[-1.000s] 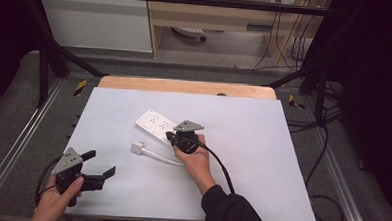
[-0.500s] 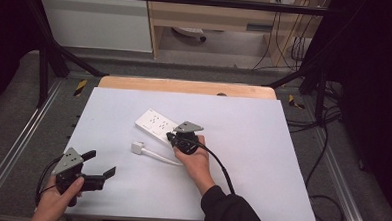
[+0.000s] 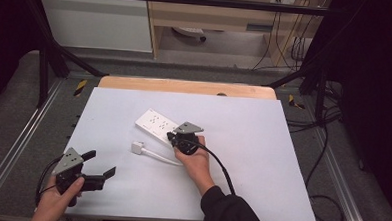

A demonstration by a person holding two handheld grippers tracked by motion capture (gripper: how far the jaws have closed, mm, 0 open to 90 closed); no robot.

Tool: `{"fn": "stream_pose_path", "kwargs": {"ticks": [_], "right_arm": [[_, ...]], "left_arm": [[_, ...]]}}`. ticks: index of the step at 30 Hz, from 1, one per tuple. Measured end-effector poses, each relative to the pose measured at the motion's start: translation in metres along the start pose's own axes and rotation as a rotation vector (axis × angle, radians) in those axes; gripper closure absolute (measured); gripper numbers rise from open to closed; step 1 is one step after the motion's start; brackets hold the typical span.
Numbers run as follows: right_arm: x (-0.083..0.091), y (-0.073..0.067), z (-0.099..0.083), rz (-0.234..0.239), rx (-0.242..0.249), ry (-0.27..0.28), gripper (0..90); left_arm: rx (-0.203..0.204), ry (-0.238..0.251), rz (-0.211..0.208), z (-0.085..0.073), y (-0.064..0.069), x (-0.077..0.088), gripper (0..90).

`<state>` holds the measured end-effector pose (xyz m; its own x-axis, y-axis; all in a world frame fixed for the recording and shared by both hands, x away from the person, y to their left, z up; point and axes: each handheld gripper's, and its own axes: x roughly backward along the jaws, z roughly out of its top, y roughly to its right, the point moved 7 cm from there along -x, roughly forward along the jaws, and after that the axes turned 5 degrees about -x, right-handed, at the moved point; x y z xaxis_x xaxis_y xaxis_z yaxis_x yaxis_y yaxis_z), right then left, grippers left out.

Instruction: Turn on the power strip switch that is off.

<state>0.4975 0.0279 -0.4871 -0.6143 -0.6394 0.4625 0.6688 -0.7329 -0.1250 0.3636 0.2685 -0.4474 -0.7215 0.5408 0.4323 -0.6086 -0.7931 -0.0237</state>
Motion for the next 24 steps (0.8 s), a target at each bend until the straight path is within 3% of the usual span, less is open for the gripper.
{"fn": "stream_pose_path", "kwargs": {"ticks": [24], "right_arm": [[0.0027, -0.0017, -0.0029, 0.007, 0.007, 0.021, 90.0]], "left_arm": [[-0.006, -0.006, 0.001, -0.0010, 0.0007, 0.0002, 5.3]]}}
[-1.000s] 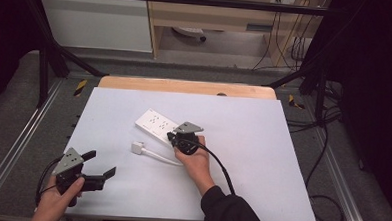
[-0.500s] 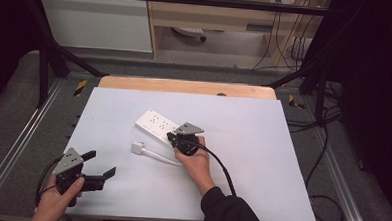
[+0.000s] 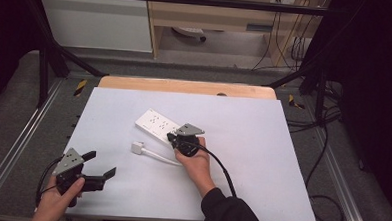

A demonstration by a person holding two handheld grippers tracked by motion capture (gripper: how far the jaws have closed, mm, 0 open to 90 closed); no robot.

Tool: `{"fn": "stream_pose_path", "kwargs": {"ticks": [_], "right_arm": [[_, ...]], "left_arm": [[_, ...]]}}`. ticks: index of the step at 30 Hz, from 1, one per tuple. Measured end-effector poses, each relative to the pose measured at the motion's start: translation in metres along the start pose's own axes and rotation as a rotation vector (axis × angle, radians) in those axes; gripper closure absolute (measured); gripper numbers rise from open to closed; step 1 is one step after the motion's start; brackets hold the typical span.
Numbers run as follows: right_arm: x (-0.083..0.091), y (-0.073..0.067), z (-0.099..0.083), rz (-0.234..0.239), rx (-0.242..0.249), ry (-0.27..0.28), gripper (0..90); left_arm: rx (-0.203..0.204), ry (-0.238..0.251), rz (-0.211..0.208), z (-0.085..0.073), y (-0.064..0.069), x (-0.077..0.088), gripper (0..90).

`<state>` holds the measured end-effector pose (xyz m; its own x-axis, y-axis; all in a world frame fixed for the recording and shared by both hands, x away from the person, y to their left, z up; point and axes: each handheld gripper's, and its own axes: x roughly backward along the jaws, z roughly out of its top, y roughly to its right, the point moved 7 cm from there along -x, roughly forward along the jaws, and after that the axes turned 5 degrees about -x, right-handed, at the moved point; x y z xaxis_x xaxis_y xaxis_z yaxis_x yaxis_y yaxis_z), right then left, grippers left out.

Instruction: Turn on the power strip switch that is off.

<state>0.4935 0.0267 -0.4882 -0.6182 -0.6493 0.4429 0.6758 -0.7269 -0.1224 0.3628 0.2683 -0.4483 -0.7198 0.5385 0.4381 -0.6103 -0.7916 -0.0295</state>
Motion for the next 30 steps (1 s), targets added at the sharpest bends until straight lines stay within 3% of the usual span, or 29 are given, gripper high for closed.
{"fn": "stream_pose_path", "kwargs": {"ticks": [15, 19, 30], "right_arm": [[0.001, 0.000, -0.002, -0.012, 0.002, -0.016, 90.0], [0.001, 0.001, -0.001, 0.001, -0.030, -0.022, 90.0], [0.009, -0.002, 0.010, 0.022, -0.023, 0.009, 90.0]], "left_arm": [[-0.002, 0.000, -0.001, 0.000, 0.000, 0.000, 5.3], [0.001, 0.002, 0.000, 0.000, 0.000, 0.000, 5.3], [0.002, 0.002, 0.002, 0.000, -0.001, 0.000, 5.3]]}}
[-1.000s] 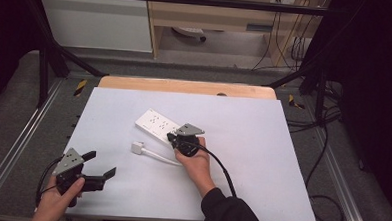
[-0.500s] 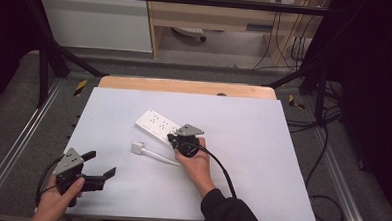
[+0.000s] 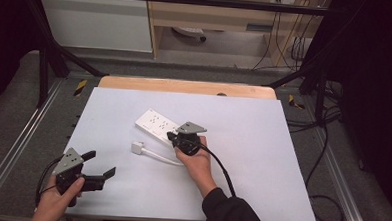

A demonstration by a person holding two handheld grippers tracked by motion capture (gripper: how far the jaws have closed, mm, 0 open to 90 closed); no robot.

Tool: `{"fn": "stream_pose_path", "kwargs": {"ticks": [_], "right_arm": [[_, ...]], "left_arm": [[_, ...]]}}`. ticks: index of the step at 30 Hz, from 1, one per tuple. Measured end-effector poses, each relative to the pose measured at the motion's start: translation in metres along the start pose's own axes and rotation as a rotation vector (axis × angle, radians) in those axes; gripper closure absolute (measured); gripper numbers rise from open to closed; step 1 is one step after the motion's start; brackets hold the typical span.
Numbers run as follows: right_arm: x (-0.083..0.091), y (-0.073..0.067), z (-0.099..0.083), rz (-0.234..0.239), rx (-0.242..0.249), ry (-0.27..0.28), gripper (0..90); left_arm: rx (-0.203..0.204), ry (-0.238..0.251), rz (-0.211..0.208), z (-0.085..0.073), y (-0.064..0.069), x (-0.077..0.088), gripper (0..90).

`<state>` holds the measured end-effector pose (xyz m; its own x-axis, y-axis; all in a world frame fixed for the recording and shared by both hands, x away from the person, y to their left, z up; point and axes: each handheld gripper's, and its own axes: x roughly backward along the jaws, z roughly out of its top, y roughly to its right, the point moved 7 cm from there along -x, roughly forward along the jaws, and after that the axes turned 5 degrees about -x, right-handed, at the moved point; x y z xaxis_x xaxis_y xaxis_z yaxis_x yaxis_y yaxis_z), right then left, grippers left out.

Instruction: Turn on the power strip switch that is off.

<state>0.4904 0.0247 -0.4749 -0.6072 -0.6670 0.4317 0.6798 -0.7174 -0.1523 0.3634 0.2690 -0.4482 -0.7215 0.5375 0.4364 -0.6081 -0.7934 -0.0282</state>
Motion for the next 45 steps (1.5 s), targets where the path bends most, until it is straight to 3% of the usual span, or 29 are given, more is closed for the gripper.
{"fn": "stream_pose_path", "kwargs": {"ticks": [32, 45], "right_arm": [[0.032, 0.011, 0.029, 0.006, -0.003, 0.041, 89.5], [0.052, 0.024, 0.039, -0.002, -0.025, 0.048, 73.5]], "left_arm": [[0.001, -0.002, 0.000, 0.000, 0.000, 0.000, 5.3], [0.001, -0.003, 0.002, -0.001, -0.001, 0.000, 5.3]]}}
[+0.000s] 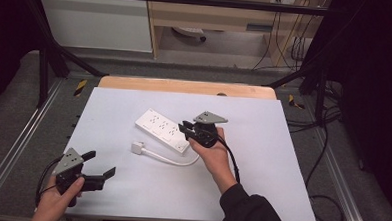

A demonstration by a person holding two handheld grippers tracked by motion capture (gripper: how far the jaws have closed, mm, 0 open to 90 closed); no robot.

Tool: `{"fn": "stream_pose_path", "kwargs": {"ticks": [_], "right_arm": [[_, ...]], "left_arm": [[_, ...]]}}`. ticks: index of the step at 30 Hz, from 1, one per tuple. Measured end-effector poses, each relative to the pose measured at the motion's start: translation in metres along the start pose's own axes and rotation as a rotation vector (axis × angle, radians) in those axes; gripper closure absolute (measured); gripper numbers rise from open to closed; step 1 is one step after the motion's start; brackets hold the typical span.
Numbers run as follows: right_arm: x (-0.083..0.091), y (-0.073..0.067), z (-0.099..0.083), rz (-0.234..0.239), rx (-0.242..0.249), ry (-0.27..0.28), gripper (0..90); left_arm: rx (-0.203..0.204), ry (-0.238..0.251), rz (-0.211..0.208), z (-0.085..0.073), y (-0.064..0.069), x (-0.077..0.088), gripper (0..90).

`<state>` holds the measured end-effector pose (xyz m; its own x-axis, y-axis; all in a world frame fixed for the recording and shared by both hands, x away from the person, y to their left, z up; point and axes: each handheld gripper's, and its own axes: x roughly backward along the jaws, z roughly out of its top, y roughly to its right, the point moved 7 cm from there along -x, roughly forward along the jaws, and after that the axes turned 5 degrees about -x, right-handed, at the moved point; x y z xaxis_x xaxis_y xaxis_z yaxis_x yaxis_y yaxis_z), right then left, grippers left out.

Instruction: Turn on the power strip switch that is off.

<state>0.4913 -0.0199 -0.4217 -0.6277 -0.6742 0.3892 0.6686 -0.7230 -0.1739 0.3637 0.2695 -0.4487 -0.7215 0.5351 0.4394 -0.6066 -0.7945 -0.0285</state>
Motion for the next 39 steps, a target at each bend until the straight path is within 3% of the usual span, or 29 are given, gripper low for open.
{"fn": "stream_pose_path", "kwargs": {"ticks": [3, 13, 21, 31, 39], "right_arm": [[0.006, 0.003, 0.004, -0.007, -0.006, 0.002, 67.3], [0.025, 0.020, 0.014, -0.059, -0.062, -0.001, 30.0], [0.054, 0.034, 0.027, -0.105, -0.073, 0.034, 10.0], [0.094, 0.056, 0.033, -0.166, -0.057, 0.113, 5.7], [0.121, 0.068, 0.028, -0.186, -0.051, 0.151, 5.6]], "left_arm": [[0.000, 0.000, 0.000, 0.000, 0.000, 0.000, 5.3], [0.004, 0.002, 0.002, 0.000, 0.000, 0.000, 5.3], [0.006, 0.001, 0.002, 0.000, 0.000, 0.000, 5.3], [0.014, 0.004, 0.000, 0.000, 0.000, 0.000, 5.3], [0.018, 0.012, 0.006, 0.001, -0.001, 0.001, 5.3]]}}
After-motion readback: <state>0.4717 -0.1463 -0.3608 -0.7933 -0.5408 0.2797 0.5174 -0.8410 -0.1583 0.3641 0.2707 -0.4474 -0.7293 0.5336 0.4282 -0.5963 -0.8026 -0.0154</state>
